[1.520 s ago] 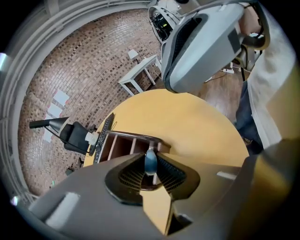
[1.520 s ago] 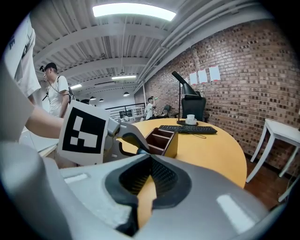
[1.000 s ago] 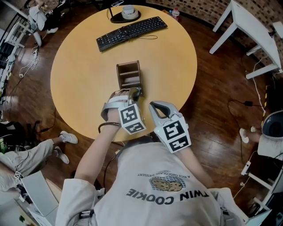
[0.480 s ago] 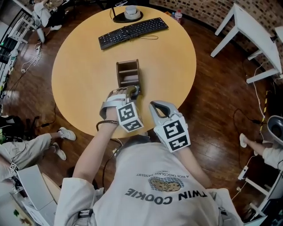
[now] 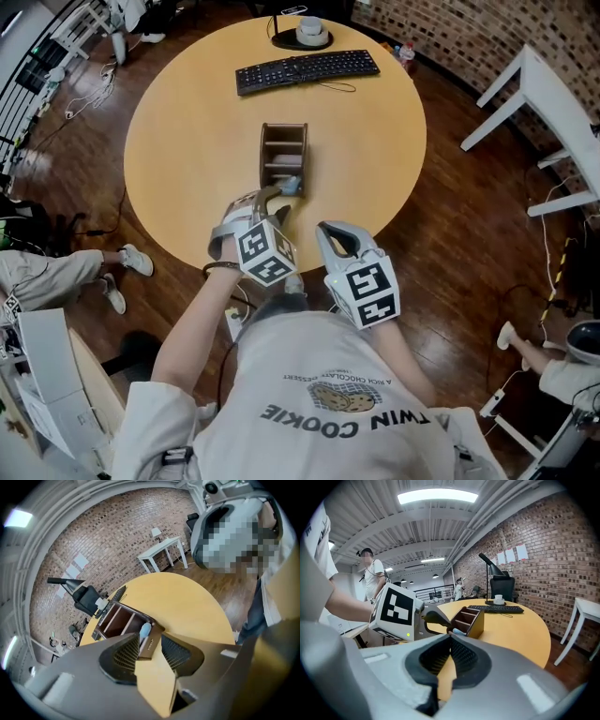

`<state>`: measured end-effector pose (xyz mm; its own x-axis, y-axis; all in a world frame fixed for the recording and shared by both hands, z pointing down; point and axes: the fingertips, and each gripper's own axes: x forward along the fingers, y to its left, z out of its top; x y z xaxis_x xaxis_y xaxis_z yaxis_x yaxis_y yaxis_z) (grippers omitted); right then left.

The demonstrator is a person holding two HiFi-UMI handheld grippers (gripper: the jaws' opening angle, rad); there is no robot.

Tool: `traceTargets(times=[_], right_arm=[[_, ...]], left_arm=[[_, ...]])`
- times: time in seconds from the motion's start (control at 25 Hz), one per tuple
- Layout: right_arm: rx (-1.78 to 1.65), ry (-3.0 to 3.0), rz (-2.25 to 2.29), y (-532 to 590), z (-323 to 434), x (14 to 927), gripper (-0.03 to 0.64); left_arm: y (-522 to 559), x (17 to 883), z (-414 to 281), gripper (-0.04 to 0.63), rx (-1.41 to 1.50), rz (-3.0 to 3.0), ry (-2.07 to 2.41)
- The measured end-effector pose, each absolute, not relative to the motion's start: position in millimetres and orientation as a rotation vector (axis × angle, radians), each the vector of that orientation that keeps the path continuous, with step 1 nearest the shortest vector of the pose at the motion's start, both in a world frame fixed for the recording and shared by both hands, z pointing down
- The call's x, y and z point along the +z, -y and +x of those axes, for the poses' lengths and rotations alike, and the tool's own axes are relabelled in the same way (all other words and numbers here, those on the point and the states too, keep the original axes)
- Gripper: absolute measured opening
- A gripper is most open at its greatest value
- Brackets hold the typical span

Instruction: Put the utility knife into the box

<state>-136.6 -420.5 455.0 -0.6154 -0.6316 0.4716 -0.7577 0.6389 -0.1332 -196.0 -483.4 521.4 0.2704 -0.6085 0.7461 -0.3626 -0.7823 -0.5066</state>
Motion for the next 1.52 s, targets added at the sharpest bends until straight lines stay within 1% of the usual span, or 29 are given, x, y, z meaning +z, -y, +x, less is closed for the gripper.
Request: traceTargets(times=[0.12,0.28,0.4,0.52,0.96,1.04,1.52], right_arm=[[0.444,2.508,1.063,413,-135,453,0.002],[0.426,2.549,1.004,402,-130,448,0.002],[0.420,2.571,0.974,390,-120,441,0.002],[0.423,2.595,0.948,374,-108,435,0.002],[0.439,2.673,0.789,303,-85,422,0.002],[0.438,2.690,0.763,293,-86,418,0.002],[0.464,2.738,0.600,221,-117,413,0.002]], left_arm=[[468,516,-196,0.153,-1.518,-2.321,-0.969],[446,507,-192,0.090,-1.493,-2.343,-1.071],[427,497,-183,0.061,-1.476,-2.349,-1.139],[406,486,-171,0.046,-1.447,-2.363,-1.214],[315,446,-138,0.029,-1.348,-2.352,-1.479],[301,438,-134,0.017,-1.304,-2.355,-1.533],[214,421,-148,0.008,-1.123,-2.456,-1.832]])
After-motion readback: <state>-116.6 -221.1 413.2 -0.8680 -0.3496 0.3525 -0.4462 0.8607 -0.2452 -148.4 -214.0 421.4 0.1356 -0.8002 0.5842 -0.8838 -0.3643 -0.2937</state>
